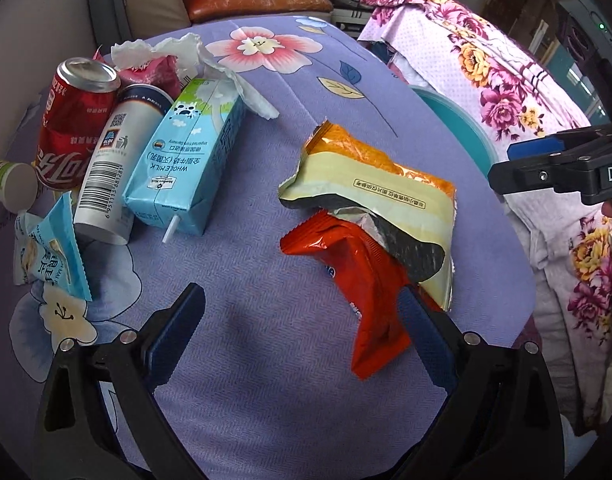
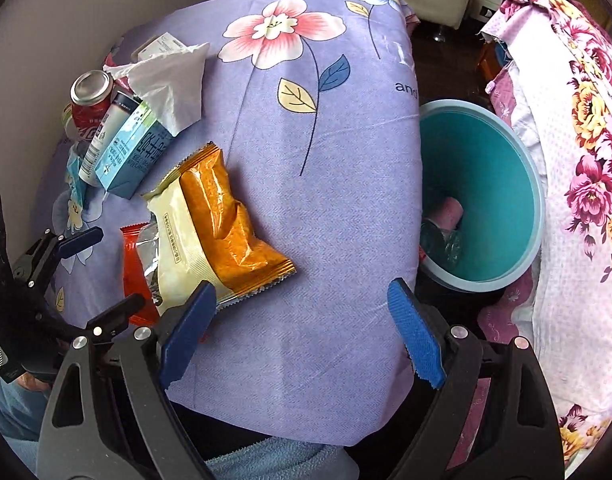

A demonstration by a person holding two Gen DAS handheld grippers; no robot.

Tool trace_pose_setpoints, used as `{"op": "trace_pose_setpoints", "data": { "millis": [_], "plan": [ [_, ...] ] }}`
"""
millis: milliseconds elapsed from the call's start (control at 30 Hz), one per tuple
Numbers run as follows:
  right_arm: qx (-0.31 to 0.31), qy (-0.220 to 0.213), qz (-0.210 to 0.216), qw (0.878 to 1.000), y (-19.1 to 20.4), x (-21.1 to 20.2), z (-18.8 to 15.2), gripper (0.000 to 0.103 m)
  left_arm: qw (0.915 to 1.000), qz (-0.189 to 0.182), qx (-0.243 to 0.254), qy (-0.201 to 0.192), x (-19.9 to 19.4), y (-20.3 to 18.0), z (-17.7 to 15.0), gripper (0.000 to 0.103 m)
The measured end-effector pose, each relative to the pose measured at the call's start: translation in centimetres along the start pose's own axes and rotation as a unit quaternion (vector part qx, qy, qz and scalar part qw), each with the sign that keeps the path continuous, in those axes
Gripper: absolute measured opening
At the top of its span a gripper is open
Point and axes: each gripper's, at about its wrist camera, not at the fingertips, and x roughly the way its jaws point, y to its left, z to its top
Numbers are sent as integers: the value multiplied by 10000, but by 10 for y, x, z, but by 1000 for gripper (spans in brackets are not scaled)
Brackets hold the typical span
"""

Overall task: Collect trash
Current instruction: 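Grasp the red snack bag with the left gripper while the right grasps the orange chip bag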

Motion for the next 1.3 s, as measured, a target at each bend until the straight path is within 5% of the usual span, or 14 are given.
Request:
{"op": "trace_pose_setpoints", "data": {
  "millis": [600, 667, 833, 1100, 1200, 1300],
  "plan": [
    [-324, 435, 470, 9974, 47, 64, 35, 84, 9990, -87, -426, -27, -5, 41, -5, 99],
    [-334, 427, 542, 9971, 48, 67, 33, 79, 9990, -77, -439, -20, -5, 43, -5, 99],
    [-484, 349, 433, 9973, 48, 66, 25, 49, 9988, -120, -470, -7, -9, 41, -4, 99],
    [-452, -2, 323, 9985, 35, 40, 12, 45, 9994, -121, -251, 215, 7, 13, 4, 98],
    [-369, -144, 251, 9989, 25, 29, 10, 45, 9991, -23, -313, 279, 16, 9, 6, 81],
    [-271, -244, 195, 9991, 12, 19, 8, 45, 9991, 47, -327, 257, 16, 6, 9, 52]
  ]
}}
